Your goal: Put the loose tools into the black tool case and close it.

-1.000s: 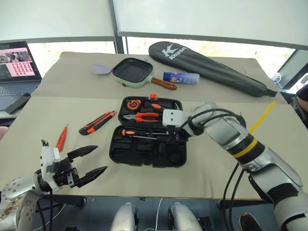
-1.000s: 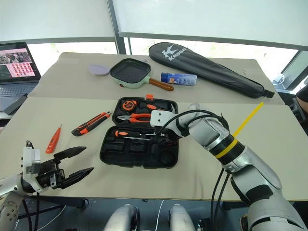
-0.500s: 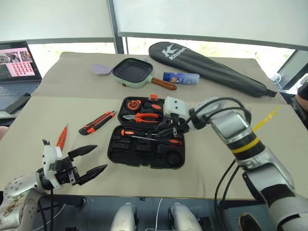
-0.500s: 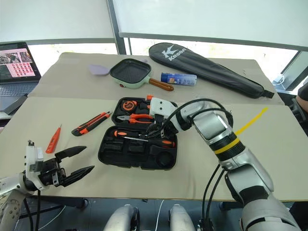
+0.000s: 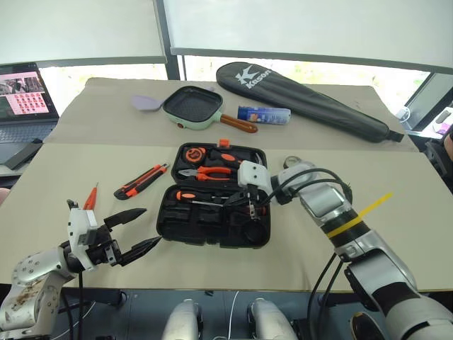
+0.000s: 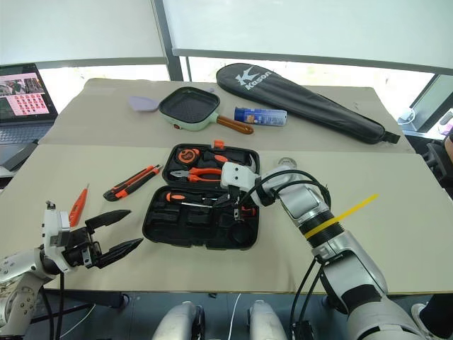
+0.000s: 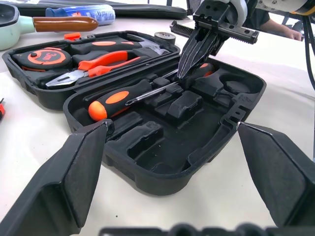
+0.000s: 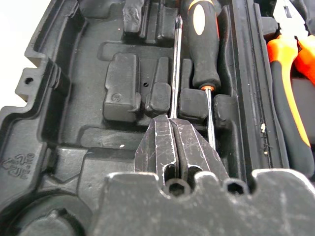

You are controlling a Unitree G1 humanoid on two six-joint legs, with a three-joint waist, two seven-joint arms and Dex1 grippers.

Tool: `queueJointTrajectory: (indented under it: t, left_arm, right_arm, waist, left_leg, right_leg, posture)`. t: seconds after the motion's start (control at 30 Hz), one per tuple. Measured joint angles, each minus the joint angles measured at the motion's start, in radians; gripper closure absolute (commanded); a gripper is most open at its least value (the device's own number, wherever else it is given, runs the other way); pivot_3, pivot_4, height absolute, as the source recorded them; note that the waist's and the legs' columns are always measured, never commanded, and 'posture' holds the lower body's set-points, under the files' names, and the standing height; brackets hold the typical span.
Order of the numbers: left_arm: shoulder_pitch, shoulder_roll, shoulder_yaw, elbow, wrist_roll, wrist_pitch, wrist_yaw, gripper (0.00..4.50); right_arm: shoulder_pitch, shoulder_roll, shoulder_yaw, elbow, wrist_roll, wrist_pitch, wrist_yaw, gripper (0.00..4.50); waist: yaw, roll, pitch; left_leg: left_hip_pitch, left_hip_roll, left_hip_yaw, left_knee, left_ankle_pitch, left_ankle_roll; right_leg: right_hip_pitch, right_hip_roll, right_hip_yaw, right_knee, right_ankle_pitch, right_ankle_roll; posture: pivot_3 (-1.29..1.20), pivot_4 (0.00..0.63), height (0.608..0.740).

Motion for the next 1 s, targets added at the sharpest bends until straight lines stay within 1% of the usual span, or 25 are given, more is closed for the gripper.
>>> queueJointTrajectory:
  t: [0.23,0.33,0.37,0.4,0.43,0.5,0.53,0.57,0.67,0.73,0.77,0.83,0.9,1.0]
  left_arm:
    - [0.015,0.003,-0.004,-0.015,0.0,0.015,0.014,0.0]
    - [0.036,0.004,0.002,-0.029,0.0,0.017,0.026,0.0]
    - [0.046,0.004,0.008,-0.033,-0.001,0.017,0.031,0.0]
    - [0.064,0.004,0.023,-0.035,-0.004,0.017,0.039,0.0]
    - [0.08,0.003,0.038,-0.034,-0.008,0.018,0.048,0.0]
    - [0.106,-0.005,0.075,-0.032,-0.014,0.019,0.069,0.0]
    - [0.133,-0.019,0.114,-0.028,-0.015,0.019,0.095,0.0]
    - [0.147,-0.026,0.135,-0.023,-0.015,0.018,0.108,0.0]
    - [0.219,-0.079,0.227,0.0,-0.014,0.015,0.187,0.0]
    - [0.269,-0.112,0.28,0.016,-0.013,0.012,0.229,0.0]
    - [0.29,-0.132,0.303,0.019,-0.012,0.008,0.25,0.0]
    - [0.316,-0.188,0.349,0.024,-0.012,-0.004,0.312,0.0]
    - [0.339,-0.238,0.384,0.021,-0.013,0.004,0.4,0.0]
    - [0.385,-0.266,0.41,-0.008,-0.019,0.049,0.473,0.0]
  right_arm:
    - [-0.003,0.042,-0.008,0.031,-0.015,0.01,-0.016,4.45]
    - [0.022,0.066,-0.053,0.026,0.012,-0.001,-0.03,4.45]
    - [0.04,0.073,-0.08,0.015,0.035,-0.013,-0.037,3.91]
    - [0.062,0.069,-0.117,-0.022,0.072,-0.018,-0.032,3.74]
    - [0.078,0.055,-0.149,-0.059,0.106,-0.019,-0.021,3.37]
    - [0.104,0.012,-0.209,-0.135,0.163,-0.019,0.003,2.79]
    - [0.144,-0.027,-0.265,-0.208,0.203,-0.024,0.015,2.32]
    - [0.168,-0.043,-0.292,-0.239,0.218,-0.031,0.017,2.06]
    - [0.328,-0.091,-0.395,-0.345,0.299,-0.089,0.038,1.02]
    - [0.421,-0.114,-0.438,-0.364,0.335,-0.137,0.069,0.32]
    - [0.461,-0.113,-0.47,-0.365,0.366,-0.167,0.09,0.08]
    - [0.534,-0.088,-0.538,-0.372,0.439,-0.24,0.124,0.08]
    - [0.599,-0.088,-0.572,-0.389,0.469,-0.291,0.133,0.08]
    - [0.655,-0.093,-0.601,-0.416,0.521,-0.278,0.124,0.08]
  waist:
    - [-0.006,-0.001,-0.001]
    - [-0.008,-0.001,-0.001]
    - [-0.008,-0.001,-0.001]
    - [-0.008,-0.001,0.0]
    - [-0.007,-0.001,0.0]
    - [-0.005,-0.001,0.0]
    - [0.0,-0.002,0.0]
    - [0.002,-0.002,0.0]
    - [0.004,-0.004,0.0]
    - [0.004,-0.004,0.0]
    - [0.003,-0.005,0.0]
    - [0.001,-0.005,0.0]
    - [0.001,-0.005,0.0]
    - [0.001,-0.008,0.001]
  left_leg:
    - [0.008,0.001,0.001,0.0,0.0,0.0]
    - [0.006,0.002,0.001,0.0,0.0,-0.001]
    - [0.005,0.001,0.001,0.0,0.0,-0.001]
    - [0.004,0.001,0.0,0.0,0.0,-0.001]
    - [0.004,0.002,-0.001,0.0,0.0,-0.001]
    - [0.004,0.002,-0.003,0.0,0.0,-0.001]
    - [0.004,0.002,-0.004,-0.001,0.0,-0.001]
    - [0.004,0.002,-0.004,-0.001,0.0,-0.001]
    - [0.004,0.001,-0.003,-0.001,0.0,-0.001]
    - [0.004,0.001,-0.003,-0.001,0.0,-0.001]
    - [0.004,0.001,-0.002,-0.001,0.0,-0.001]
    - [0.005,0.001,-0.002,-0.001,0.0,-0.001]
    - [0.006,0.002,-0.002,-0.001,0.0,-0.001]
    - [0.006,0.002,-0.002,-0.001,0.0,-0.001]
  right_leg:
    - [0.003,0.001,0.001,0.005,-0.001,-0.003]
    - [0.001,0.001,0.001,0.006,-0.002,-0.003]
    - [0.0,0.001,0.001,0.006,-0.002,-0.003]
    - [-0.001,0.001,0.001,0.006,-0.002,-0.003]
    - [-0.001,0.001,0.001,0.006,-0.002,-0.003]
    - [0.0,0.0,0.001,0.005,-0.002,-0.003]
    - [0.001,-0.001,0.001,0.003,-0.002,-0.002]
    - [0.002,-0.001,0.001,0.003,-0.002,-0.002]
    - [0.002,-0.001,0.001,0.001,-0.002,-0.002]
    - [0.002,-0.001,0.001,0.001,-0.002,-0.002]
    - [0.002,-0.001,0.001,0.001,-0.002,-0.002]
    - [0.003,0.0,0.001,0.001,-0.002,-0.002]
    - [0.004,0.0,0.001,0.002,-0.002,-0.002]
    - [0.004,0.0,0.002,0.002,-0.002,-0.002]
  posture:
    - [0.0,0.15,0.74]
    - [0.0,0.15,0.74]
    - [0.0,0.15,0.74]
    - [0.0,0.15,0.74]
    - [0.0,0.15,0.74]
    - [0.0,0.15,0.74]
    - [0.0,0.15,0.74]
    - [0.0,0.15,0.74]
    - [0.0,0.15,0.74]
    - [0.0,0.15,0.74]
    - [0.0,0.15,0.74]
    - [0.0,0.15,0.74]
    - [0.0,0.15,0.74]
    - [0.0,0.15,0.74]
